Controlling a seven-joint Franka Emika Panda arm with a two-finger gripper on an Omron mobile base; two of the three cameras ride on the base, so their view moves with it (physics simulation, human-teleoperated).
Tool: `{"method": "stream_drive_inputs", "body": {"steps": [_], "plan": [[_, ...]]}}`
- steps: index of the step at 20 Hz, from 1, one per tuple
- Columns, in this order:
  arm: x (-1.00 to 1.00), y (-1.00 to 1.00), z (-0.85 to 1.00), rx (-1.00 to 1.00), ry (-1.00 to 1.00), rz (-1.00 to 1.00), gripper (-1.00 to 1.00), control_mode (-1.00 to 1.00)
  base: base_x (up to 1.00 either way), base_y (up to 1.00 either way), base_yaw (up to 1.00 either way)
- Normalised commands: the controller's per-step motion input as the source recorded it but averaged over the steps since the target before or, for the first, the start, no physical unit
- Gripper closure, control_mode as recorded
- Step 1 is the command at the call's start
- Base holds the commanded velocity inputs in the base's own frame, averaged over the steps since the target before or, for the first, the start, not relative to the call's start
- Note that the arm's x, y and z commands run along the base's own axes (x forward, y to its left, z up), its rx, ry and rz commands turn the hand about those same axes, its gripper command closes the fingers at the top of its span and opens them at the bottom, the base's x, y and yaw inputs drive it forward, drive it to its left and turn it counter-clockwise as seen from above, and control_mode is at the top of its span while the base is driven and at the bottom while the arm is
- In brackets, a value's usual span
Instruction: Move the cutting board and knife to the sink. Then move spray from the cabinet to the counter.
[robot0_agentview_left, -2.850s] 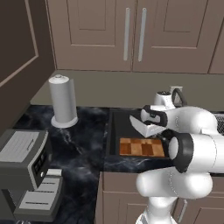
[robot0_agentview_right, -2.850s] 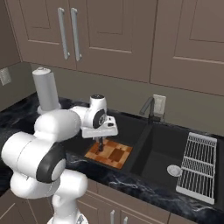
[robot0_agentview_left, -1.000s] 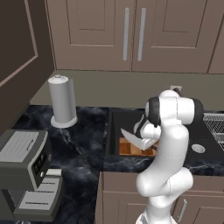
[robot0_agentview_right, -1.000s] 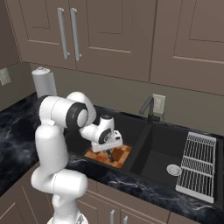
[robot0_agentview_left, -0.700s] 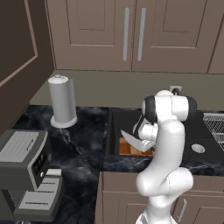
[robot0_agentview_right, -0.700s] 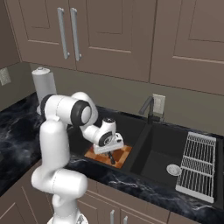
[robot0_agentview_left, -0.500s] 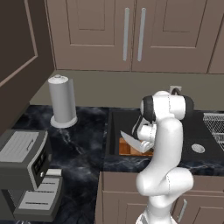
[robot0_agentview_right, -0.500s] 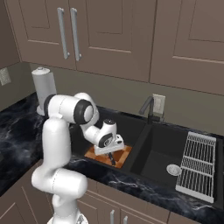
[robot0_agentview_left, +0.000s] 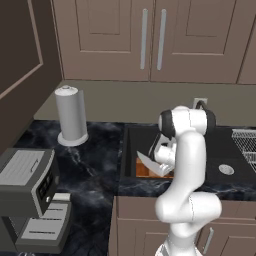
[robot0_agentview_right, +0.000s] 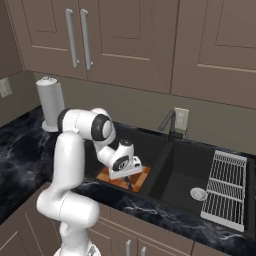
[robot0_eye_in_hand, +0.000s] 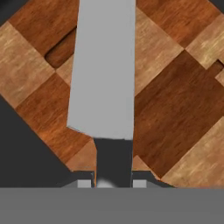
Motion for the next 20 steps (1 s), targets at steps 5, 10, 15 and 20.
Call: {"method": "stream_drive_inputs", "body": {"steps": [5, 10, 15, 20], "plan": [[0.09, 0.00, -0.26, 0.00, -0.05, 0.00, 1.00, -1.00, 0.00, 0.00, 0.00], [0.09, 0.00, -0.26, 0.00, -0.03, 0.00, 1.00, -1.00, 0.00, 0.00, 0.00], [0.09, 0.00, -0.25, 0.00, -0.02, 0.00, 1.00, -1.00, 0.00, 0.00, 0.00], [0.09, 0.00, -0.23, 0.00, -0.02, 0.00, 1.00, -1.00, 0.00, 0.00, 0.00]]}}
